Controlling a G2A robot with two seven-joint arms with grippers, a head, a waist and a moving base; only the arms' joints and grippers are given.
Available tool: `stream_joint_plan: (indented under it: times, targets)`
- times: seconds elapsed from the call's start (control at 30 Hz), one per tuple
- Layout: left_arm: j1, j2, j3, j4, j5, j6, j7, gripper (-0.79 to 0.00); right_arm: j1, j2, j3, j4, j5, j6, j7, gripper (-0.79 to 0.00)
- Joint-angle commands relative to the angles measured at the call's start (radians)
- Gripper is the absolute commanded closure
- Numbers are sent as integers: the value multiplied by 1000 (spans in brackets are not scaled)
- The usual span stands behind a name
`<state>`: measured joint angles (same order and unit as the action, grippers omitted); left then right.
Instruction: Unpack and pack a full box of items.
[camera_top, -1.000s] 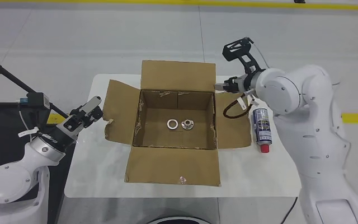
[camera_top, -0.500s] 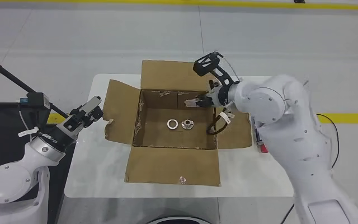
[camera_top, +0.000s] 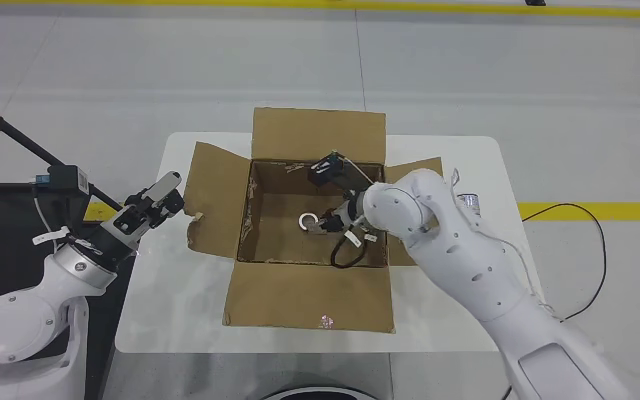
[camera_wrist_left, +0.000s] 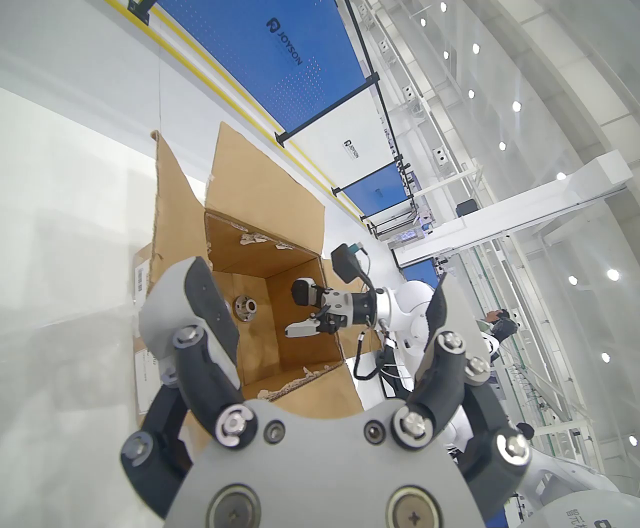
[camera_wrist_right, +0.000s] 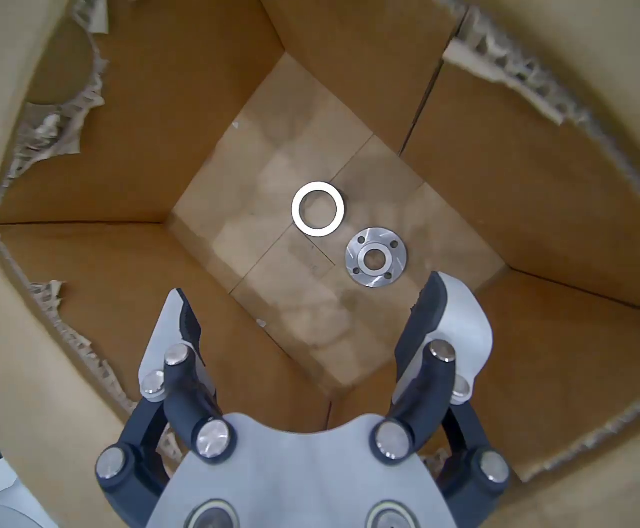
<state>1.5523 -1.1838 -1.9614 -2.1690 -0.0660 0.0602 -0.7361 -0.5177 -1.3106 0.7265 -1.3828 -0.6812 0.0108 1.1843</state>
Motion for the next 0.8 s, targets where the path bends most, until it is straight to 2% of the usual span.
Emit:
stream_joint_plan:
  times: [0.0,0.2,0.3,0.37,0.6,0.77]
  targets:
    - [0,0,0,0,0,0,0,-785,-1,-10,-23,35,-14,16,-35,-785]
    - [0,0,0,0,0,0,0,-785,5,-38,-65,137,-26,37,-112,-702]
    - [0,0,0,0,0,0,0,-785,10,-49,-69,181,-23,53,-145,-548]
    - [0,0,0,0,0,0,0,-785,14,-55,-72,204,-17,51,-156,-505]
    - [0,0,0,0,0,0,0,-785,32,-78,-93,261,-30,50,-148,-477]
    - [0,0,0,0,0,0,0,-785,41,-90,-99,293,-37,49,-146,-397]
